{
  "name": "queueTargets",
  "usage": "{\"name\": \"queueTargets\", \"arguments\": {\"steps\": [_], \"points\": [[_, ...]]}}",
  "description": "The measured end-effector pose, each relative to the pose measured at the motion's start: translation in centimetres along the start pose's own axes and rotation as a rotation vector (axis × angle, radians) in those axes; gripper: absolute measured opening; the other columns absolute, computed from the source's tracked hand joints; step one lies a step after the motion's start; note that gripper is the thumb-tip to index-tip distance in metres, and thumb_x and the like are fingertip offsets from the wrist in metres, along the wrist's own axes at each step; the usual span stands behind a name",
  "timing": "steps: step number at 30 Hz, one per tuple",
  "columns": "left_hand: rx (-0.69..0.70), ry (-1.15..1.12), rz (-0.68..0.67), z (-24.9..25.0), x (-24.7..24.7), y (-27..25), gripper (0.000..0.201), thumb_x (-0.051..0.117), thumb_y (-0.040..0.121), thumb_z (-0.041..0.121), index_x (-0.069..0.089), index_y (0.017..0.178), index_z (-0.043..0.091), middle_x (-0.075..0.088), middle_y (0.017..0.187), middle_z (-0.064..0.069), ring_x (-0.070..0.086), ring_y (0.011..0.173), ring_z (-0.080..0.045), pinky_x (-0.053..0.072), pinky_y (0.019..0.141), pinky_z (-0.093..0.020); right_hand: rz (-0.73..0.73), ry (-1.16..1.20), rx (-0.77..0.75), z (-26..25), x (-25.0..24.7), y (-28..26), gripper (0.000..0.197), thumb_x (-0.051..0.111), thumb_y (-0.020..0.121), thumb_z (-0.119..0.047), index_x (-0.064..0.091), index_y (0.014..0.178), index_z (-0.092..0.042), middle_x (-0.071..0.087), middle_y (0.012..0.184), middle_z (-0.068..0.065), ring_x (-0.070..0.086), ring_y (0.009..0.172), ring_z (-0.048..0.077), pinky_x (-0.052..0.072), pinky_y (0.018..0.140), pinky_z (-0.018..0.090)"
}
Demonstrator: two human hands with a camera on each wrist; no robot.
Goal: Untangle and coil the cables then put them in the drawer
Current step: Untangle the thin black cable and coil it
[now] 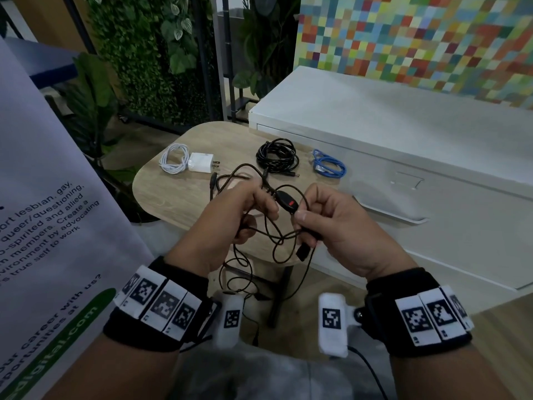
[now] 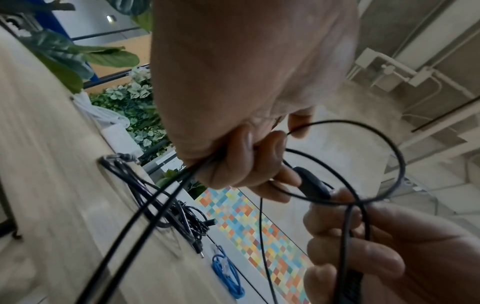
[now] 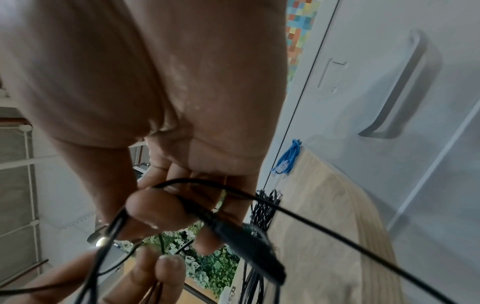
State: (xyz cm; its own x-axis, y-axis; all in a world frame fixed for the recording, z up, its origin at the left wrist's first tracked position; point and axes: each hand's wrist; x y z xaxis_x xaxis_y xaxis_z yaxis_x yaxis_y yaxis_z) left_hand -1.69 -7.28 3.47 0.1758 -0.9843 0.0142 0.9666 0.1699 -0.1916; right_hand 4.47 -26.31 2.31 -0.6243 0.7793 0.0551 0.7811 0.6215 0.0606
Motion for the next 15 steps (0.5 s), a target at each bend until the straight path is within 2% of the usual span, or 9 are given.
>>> {"name": "queueTargets", "arguments": {"steps": [1,3,6,9,11,14,15], "points": [[-0.003,0.052,0.003,0.06,0.04,0.07,0.028,0.054,0.091,0.035,0.069,0.085,0.012,0.069,0.087,-0.005,0.033,0.05,-0.011,0.02,0.047,-0.024,0.004,-0.041,0.004,0.01,0.05,0.08,0.017,0.061,0.095,0.006,0.054,0.086,-0.007,0.063,0.069,0.009,0.048,0.051,0.02,0.046,0.055,0.024],[0.017,0.14,0.013,0.11,0.03,0.13,0.026,0.053,0.077,0.024,0.074,0.086,0.011,0.066,0.078,0.001,0.038,0.054,-0.012,0.025,0.048,-0.023,0.012,-0.12,0.015,0.02,0.19,0.23,0.018,0.061,0.096,0.006,0.055,0.086,-0.008,0.065,0.068,0.007,0.049,0.054,0.022,0.045,0.054,0.025],[0.076,0.225,0.017,0.4,0.41,-0.26,0.027,0.057,0.089,0.003,0.079,0.098,0.014,0.06,0.061,0.017,0.045,0.053,-0.001,0.033,0.048,-0.015,-0.002,-0.184,0.024,-0.19,0.45,0.2,0.009,0.064,0.089,-0.01,0.055,0.087,-0.009,0.067,0.07,0.009,0.048,0.059,0.026,0.042,0.058,0.038],[0.172,0.206,0.002,0.33,0.73,-0.5,0.016,0.068,0.096,0.007,0.079,0.106,0.011,0.068,0.069,0.016,0.054,0.054,0.006,0.038,0.053,-0.007,-0.01,-0.209,0.034,-0.4,0.28,0.02,0.009,0.063,0.089,-0.012,0.055,0.088,-0.008,0.07,0.074,0.009,0.048,0.062,0.028,0.041,0.064,0.046],[0.234,0.19,0.018,0.18,0.8,-0.56,0.013,0.072,0.095,0.011,0.08,0.105,0.01,0.076,0.082,0.008,0.062,0.061,0.007,0.043,0.059,-0.005,-0.019,-0.22,0.03,-0.45,0.26,-0.14,0.008,0.063,0.091,-0.009,0.056,0.089,-0.007,0.072,0.077,0.01,0.049,0.062,0.029,0.042,0.066,0.049],[0.286,0.293,0.052,0.03,0.74,-0.47,0.007,0.077,0.093,0.019,0.082,0.097,0.019,0.08,0.092,0.005,0.072,0.089,-0.002,0.054,0.083,-0.017,0.004,-0.235,0.039,-0.42,0.28,-0.22,0.011,0.063,0.097,-0.003,0.056,0.089,-0.007,0.074,0.079,0.01,0.051,0.062,0.029,0.044,0.065,0.049],[0.281,0.339,0.058,0.03,0.64,-0.41,0.005,0.078,0.092,0.023,0.082,0.095,0.022,0.079,0.091,0.007,0.072,0.091,-0.003,0.055,0.086,-0.022,0.016,-0.232,0.04,-0.42,0.21,-0.23,0.012,0.061,0.098,0.0,0.056,0.089,-0.006,0.074,0.079,0.011,0.053,0.062,0.028,0.045,0.065,0.049]]}}
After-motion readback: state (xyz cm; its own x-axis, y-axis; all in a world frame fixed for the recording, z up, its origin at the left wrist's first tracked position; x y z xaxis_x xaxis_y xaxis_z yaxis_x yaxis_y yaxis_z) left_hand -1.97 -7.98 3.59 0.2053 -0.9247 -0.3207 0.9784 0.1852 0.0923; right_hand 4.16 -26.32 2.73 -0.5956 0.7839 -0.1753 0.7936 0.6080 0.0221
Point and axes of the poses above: each hand's wrist, its own y-axis towards the middle knuckle, its own x-axis out of the palm, z = x × y
